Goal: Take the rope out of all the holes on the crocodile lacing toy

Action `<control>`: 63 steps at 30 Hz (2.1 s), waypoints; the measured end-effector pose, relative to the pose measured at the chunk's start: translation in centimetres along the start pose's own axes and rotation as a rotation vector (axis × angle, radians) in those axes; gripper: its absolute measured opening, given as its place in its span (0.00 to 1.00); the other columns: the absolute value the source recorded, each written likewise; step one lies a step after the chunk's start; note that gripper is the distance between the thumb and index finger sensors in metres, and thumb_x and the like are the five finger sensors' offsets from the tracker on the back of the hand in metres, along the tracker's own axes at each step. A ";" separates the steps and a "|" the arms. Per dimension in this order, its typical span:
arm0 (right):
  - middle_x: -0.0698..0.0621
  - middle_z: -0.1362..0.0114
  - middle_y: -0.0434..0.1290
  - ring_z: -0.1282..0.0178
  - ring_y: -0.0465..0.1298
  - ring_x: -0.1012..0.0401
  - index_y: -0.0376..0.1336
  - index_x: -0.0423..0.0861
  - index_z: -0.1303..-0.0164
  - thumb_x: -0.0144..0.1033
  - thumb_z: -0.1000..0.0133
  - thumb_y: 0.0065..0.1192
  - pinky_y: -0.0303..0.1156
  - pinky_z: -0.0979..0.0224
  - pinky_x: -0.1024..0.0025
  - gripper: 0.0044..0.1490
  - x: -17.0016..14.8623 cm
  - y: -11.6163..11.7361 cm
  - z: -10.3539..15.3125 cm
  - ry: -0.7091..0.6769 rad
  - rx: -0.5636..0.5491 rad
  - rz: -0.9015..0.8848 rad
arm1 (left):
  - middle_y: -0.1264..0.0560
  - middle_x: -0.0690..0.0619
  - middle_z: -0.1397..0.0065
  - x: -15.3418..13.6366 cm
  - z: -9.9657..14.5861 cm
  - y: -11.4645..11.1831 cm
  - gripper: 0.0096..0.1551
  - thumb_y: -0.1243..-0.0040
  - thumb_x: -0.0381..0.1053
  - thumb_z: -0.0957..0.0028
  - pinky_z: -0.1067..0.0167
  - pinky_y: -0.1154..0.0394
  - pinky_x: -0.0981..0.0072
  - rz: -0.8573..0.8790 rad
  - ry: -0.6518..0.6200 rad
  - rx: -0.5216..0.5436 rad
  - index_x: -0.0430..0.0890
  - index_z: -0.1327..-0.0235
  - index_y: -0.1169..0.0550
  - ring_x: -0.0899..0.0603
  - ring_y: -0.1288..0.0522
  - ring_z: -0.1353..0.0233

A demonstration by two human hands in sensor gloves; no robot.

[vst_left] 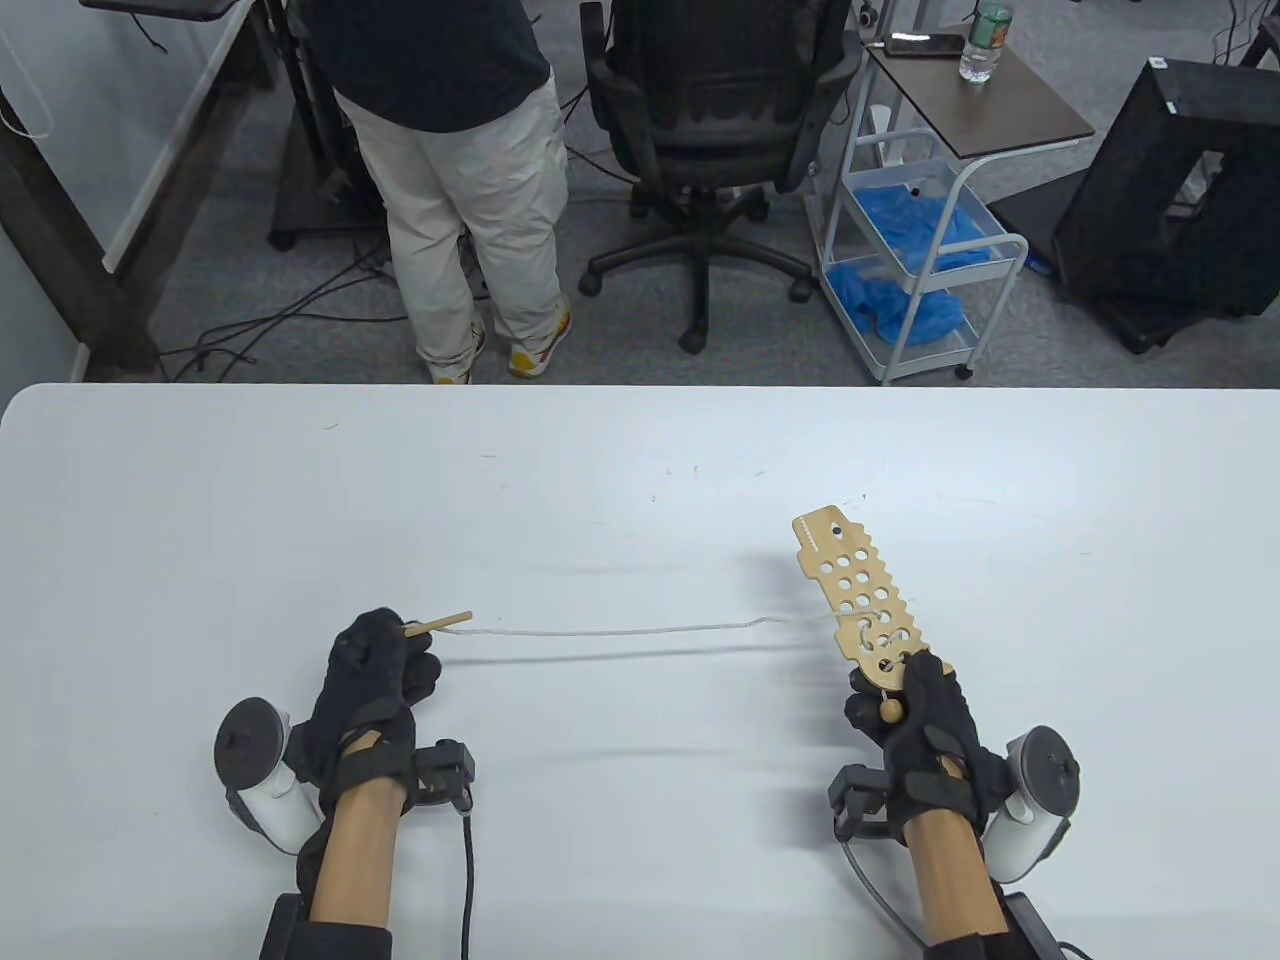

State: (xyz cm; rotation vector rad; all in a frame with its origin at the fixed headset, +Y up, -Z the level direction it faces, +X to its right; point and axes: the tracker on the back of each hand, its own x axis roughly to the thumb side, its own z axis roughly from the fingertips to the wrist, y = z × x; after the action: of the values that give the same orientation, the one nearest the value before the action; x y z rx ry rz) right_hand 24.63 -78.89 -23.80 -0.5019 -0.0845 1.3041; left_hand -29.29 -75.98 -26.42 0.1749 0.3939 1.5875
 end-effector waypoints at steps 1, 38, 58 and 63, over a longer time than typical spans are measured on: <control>0.47 0.42 0.78 0.58 0.84 0.57 0.61 0.45 0.34 0.51 0.43 0.52 0.74 0.34 0.48 0.32 0.0 0.1 0.0 -0.001 0.006 0.005 | 0.17 0.60 0.45 0.1 0.1 -0.1 0.23 0.40 0.57 0.46 0.39 0.21 0.53 -0.005 -0.005 0.000 0.59 0.37 0.26 0.56 0.17 0.50; 0.45 0.46 0.80 0.62 0.84 0.56 0.64 0.43 0.37 0.50 0.44 0.55 0.74 0.37 0.47 0.31 -1.6 8.9 5.3 -0.152 0.411 0.460 | 0.13 0.57 0.54 5.8 9.5 -11.4 0.21 0.32 0.55 0.51 0.44 0.20 0.48 -0.777 -0.725 -0.193 0.57 0.44 0.19 0.53 0.15 0.57; 0.45 0.47 0.81 0.63 0.84 0.56 0.65 0.43 0.38 0.51 0.44 0.56 0.75 0.37 0.47 0.31 -1.7 9.8 5.9 -0.190 0.483 0.503 | 0.13 0.56 0.54 6.2 11.8 -13.1 0.20 0.30 0.55 0.53 0.43 0.20 0.47 -0.979 -0.837 -0.153 0.56 0.47 0.19 0.53 0.15 0.56; 0.46 0.47 0.81 0.63 0.84 0.56 0.65 0.43 0.38 0.51 0.44 0.56 0.75 0.37 0.48 0.31 -1.7 10.0 6.0 -0.200 0.503 0.514 | 0.13 0.56 0.53 5.6 12.0 -14.1 0.21 0.31 0.56 0.53 0.42 0.21 0.46 -0.999 -0.877 -0.240 0.57 0.47 0.18 0.52 0.15 0.55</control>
State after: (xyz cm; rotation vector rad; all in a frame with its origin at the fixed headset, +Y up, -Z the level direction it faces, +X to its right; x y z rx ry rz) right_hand 13.13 -76.96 -22.10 0.0507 0.2174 1.8039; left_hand -12.26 -68.54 -21.03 0.3909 -0.3711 0.4603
